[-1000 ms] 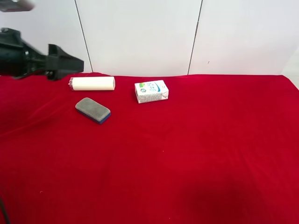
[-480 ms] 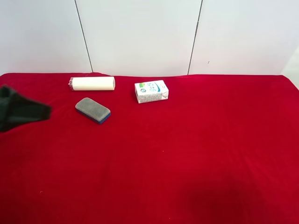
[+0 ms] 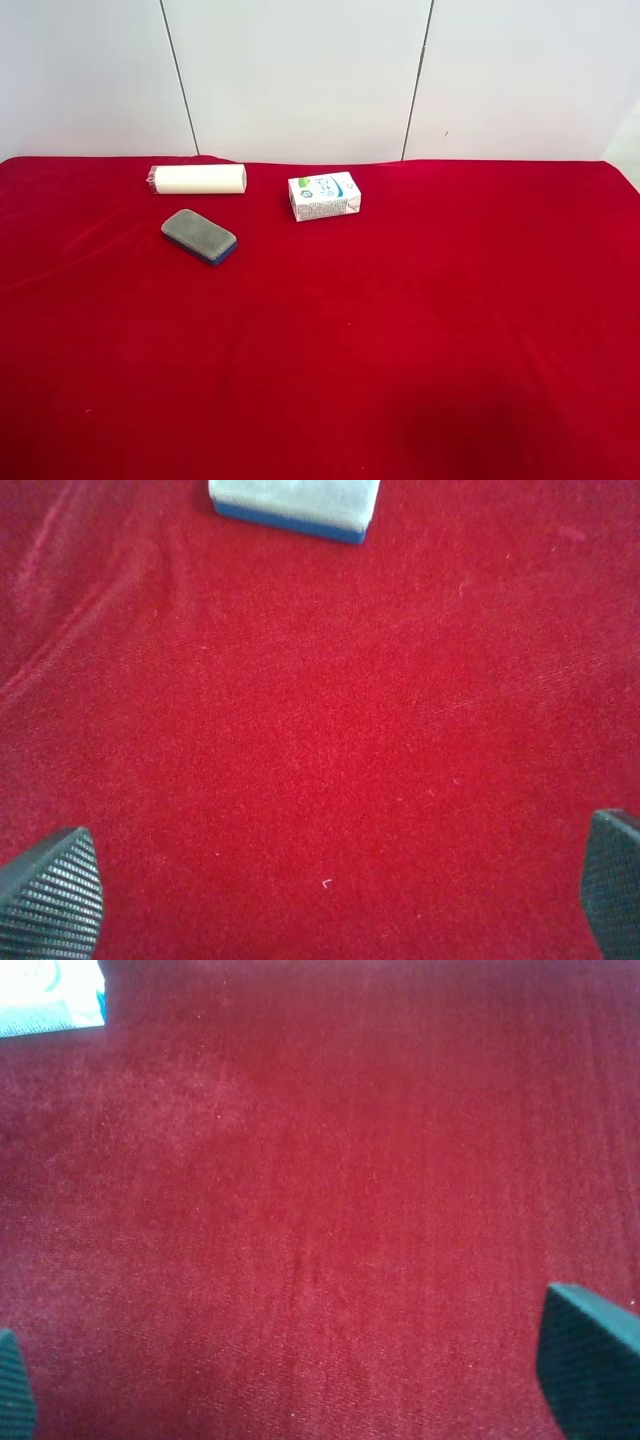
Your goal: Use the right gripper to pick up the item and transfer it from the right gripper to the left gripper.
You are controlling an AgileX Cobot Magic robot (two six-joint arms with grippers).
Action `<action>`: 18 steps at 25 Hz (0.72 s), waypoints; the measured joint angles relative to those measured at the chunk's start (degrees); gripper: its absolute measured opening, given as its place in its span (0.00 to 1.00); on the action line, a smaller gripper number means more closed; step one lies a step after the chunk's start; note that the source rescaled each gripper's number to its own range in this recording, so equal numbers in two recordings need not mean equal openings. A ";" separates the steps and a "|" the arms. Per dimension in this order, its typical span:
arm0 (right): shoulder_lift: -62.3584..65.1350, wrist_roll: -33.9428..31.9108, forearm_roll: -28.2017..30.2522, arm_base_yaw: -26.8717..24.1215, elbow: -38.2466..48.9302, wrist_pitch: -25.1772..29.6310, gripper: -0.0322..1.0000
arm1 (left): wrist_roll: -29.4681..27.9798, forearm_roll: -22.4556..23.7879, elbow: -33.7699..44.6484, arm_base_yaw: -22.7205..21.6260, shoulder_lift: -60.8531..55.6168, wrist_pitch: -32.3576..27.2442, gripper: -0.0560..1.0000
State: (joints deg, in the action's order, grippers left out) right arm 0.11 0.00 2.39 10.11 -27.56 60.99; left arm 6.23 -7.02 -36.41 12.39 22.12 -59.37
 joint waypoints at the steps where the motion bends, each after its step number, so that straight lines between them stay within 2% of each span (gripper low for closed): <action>1: 0.00 0.00 0.00 0.00 0.00 0.00 1.00 | -0.07 0.00 0.00 0.00 -1.49 -0.78 0.94; 5: 0.00 0.00 0.00 0.00 0.00 0.00 1.00 | -0.20 0.06 1.49 0.00 -5.53 -2.09 0.94; 9: 0.00 0.00 0.00 0.00 0.00 0.00 1.00 | -0.34 0.25 6.31 0.00 -7.54 -2.22 0.94; 18: 0.00 0.00 0.00 0.00 0.00 0.00 1.00 | -0.38 0.78 6.75 0.00 -7.71 -1.97 0.94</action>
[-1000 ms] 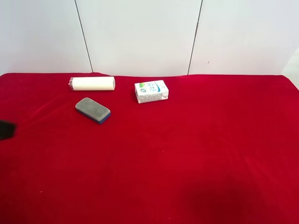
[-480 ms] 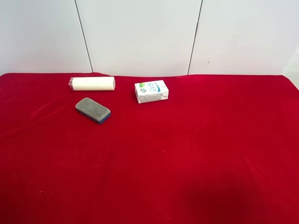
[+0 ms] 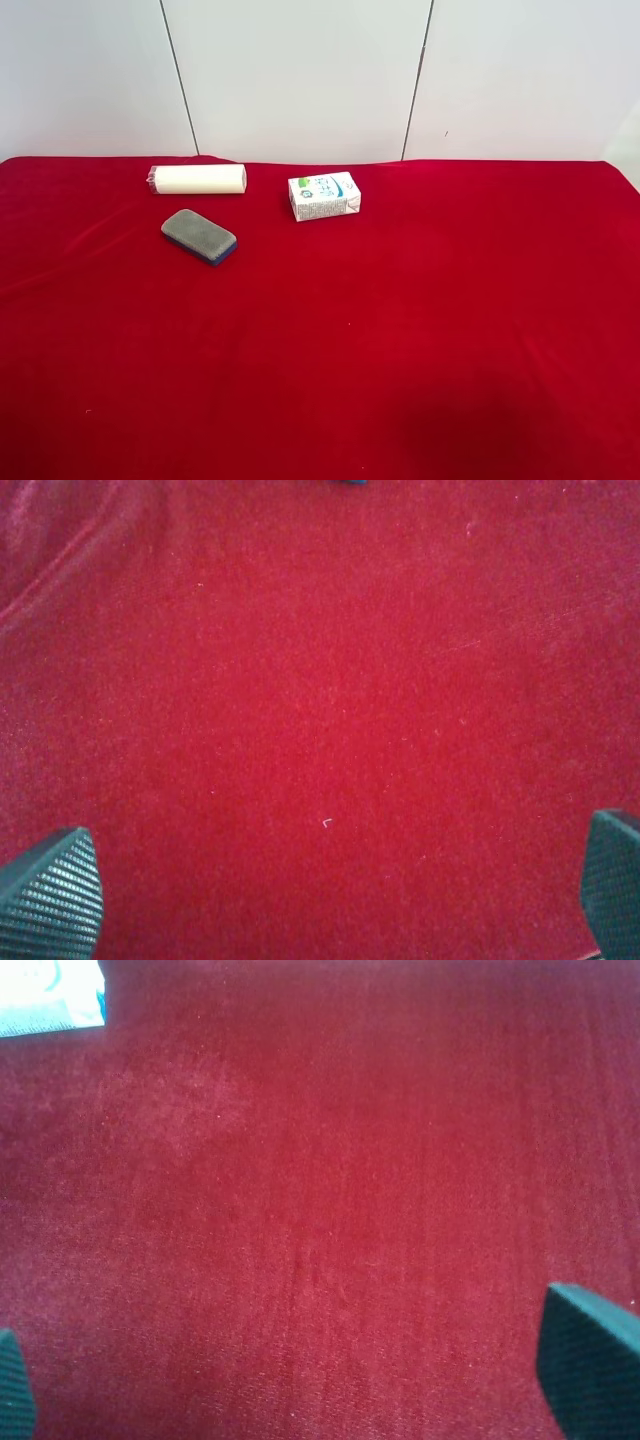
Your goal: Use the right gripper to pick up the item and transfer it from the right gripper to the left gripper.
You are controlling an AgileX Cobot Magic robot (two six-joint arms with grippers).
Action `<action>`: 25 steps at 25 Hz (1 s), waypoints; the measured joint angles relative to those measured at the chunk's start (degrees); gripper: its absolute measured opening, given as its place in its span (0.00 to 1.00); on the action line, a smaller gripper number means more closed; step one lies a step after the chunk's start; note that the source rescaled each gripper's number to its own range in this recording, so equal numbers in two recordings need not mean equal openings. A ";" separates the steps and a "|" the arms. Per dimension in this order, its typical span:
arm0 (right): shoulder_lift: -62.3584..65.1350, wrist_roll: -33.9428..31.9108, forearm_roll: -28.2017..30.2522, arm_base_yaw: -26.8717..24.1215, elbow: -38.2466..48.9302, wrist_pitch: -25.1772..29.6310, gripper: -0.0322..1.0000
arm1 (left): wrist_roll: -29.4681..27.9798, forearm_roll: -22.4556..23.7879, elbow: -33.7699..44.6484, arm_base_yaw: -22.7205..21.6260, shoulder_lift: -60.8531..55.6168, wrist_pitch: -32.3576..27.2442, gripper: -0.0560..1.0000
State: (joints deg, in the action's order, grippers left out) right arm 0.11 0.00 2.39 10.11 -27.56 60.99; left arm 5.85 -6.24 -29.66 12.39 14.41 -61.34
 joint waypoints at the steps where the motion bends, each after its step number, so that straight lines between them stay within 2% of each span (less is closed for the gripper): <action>1: 0.00 0.00 0.00 0.00 0.00 0.00 1.00 | 0.00 0.00 0.00 0.00 0.00 0.00 0.94; 7: 0.00 0.00 0.00 0.00 0.00 0.00 1.00 | 0.00 0.00 0.07 -0.40 -1.28 0.07 0.94; 15: 0.00 0.00 0.00 0.00 0.00 0.00 1.00 | -0.06 0.00 0.32 -6.49 -11.80 0.07 0.94; 25: 0.00 0.00 0.04 0.00 0.00 0.00 1.00 | -0.06 -0.18 0.36 -6.76 -14.69 0.07 0.94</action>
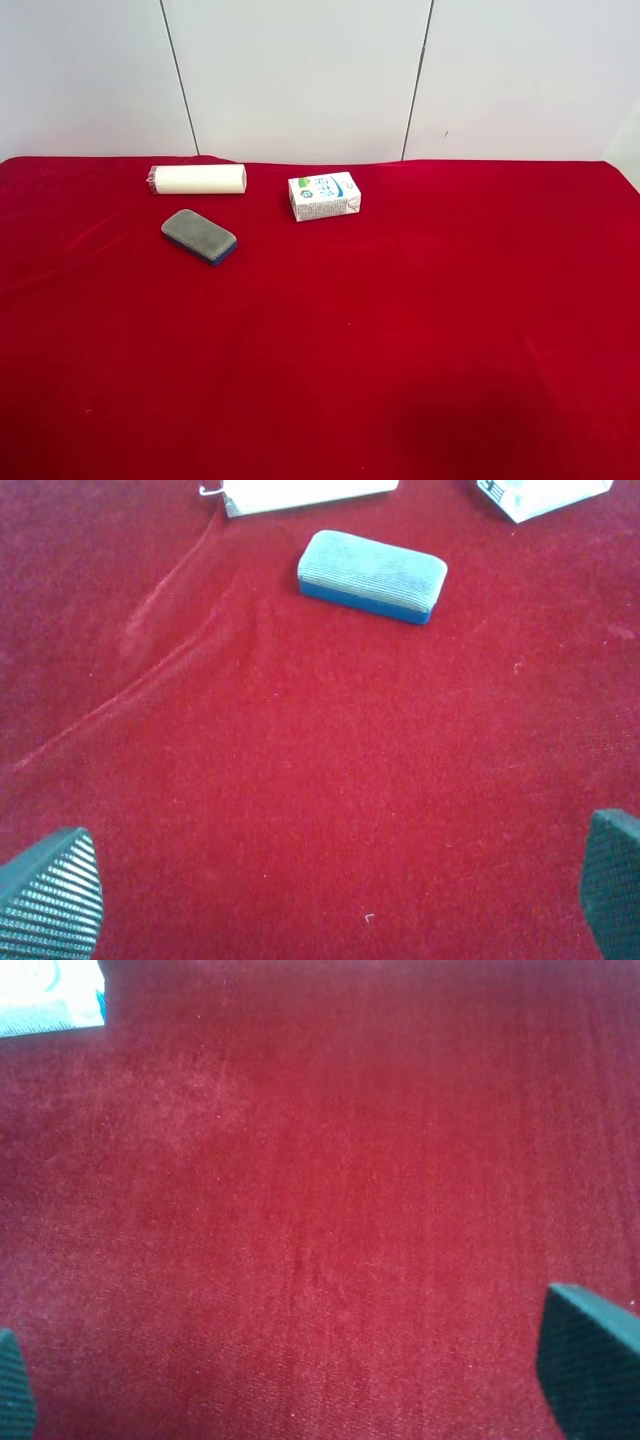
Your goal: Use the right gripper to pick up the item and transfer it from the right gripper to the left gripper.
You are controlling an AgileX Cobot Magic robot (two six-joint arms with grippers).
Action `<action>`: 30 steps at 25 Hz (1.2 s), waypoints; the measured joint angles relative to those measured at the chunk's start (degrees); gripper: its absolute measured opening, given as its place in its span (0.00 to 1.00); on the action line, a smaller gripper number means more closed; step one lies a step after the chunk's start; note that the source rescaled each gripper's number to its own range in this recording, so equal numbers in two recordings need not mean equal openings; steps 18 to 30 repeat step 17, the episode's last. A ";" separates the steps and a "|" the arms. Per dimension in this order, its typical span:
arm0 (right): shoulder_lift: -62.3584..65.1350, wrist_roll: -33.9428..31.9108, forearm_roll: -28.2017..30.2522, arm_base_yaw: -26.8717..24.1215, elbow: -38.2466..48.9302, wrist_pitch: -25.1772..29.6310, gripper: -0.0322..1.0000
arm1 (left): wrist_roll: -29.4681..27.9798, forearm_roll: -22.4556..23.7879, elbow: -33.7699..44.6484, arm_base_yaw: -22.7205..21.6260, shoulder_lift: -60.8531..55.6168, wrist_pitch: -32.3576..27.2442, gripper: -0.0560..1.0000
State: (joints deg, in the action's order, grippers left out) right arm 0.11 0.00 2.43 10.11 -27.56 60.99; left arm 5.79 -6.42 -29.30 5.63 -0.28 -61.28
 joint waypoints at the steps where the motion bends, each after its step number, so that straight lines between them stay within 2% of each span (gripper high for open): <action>1: 0.00 0.00 0.00 0.00 0.00 0.00 1.00 | 0.00 0.00 0.00 0.00 0.00 0.00 0.94; 30: 0.00 0.00 0.00 0.00 0.00 0.00 1.00 | 0.00 0.00 0.00 0.00 0.00 -0.05 0.94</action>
